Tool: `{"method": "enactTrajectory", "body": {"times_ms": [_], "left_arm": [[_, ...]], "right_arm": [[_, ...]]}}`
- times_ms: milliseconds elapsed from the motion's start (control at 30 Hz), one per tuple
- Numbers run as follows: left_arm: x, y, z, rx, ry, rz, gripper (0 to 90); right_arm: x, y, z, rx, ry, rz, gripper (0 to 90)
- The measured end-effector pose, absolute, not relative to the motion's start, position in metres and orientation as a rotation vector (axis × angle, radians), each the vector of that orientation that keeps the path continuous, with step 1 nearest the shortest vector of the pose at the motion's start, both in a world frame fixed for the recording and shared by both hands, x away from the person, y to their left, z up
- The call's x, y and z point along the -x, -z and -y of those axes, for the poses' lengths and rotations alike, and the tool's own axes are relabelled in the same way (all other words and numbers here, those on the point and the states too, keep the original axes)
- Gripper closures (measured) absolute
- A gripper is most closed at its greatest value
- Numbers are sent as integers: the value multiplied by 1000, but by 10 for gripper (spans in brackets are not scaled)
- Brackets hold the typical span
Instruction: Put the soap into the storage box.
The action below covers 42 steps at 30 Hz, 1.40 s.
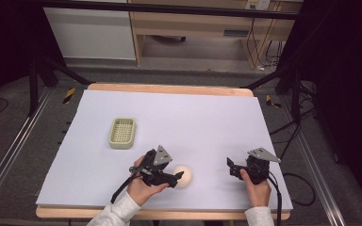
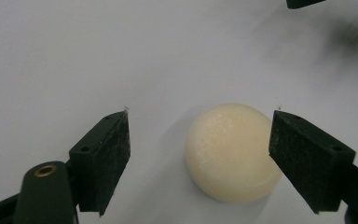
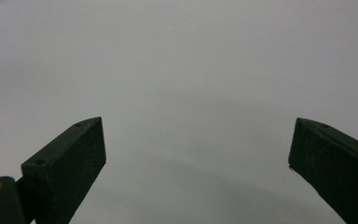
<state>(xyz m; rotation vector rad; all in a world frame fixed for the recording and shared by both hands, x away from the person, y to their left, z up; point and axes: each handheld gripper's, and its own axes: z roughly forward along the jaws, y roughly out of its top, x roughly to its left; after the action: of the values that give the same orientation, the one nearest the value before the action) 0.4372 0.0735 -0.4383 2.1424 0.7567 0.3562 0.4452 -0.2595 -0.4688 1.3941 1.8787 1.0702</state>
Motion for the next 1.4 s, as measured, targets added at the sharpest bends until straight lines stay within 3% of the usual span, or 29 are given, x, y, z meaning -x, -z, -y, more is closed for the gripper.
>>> {"method": "enactTrajectory", "body": {"times_ms": [800, 1400], "left_arm": [[-431, 450, -54, -2218, -330, -716, 152], [-435, 465, -47, -2256, -312, -732, 176]], "right_arm": [[-445, 469, 260, -1402, -1069, -1881, 44], [-446, 469, 260, -1409, -1066, -1877, 45]]}}
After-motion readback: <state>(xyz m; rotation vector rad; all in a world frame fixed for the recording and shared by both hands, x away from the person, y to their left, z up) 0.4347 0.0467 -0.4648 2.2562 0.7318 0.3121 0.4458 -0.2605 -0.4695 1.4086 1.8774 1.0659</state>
